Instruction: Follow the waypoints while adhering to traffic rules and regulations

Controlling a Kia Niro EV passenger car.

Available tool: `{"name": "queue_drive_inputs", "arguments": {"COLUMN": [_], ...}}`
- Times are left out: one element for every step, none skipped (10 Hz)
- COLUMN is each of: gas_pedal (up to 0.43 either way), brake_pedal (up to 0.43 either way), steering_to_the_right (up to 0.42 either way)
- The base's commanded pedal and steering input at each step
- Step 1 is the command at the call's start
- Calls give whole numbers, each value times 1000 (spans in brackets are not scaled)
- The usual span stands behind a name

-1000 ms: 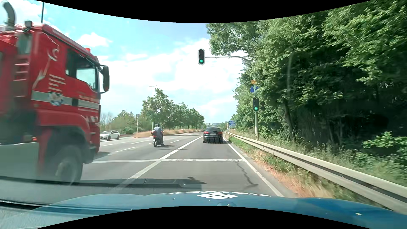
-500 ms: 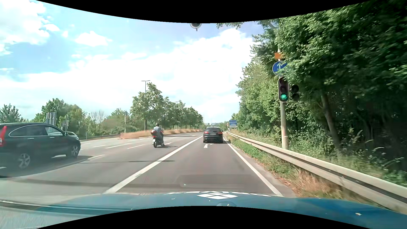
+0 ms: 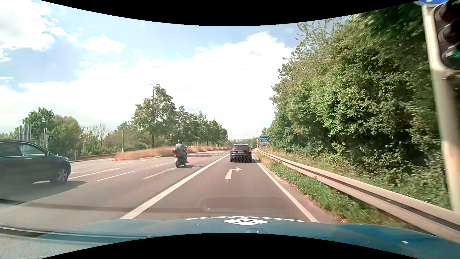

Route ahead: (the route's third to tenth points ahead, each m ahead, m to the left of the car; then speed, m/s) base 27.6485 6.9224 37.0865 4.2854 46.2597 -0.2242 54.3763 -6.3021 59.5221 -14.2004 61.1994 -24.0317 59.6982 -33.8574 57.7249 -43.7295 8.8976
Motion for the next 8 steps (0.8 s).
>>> {"name": "queue_drive_inputs", "arguments": {"gas_pedal": [189, 189, 189, 189, 189, 189, 177, 157], "brake_pedal": [0, 0, 0, 0, 0, 0, 0, 0], "steering_to_the_right": [1, -1, -4, -4, -2, -2, -2, -1]}}
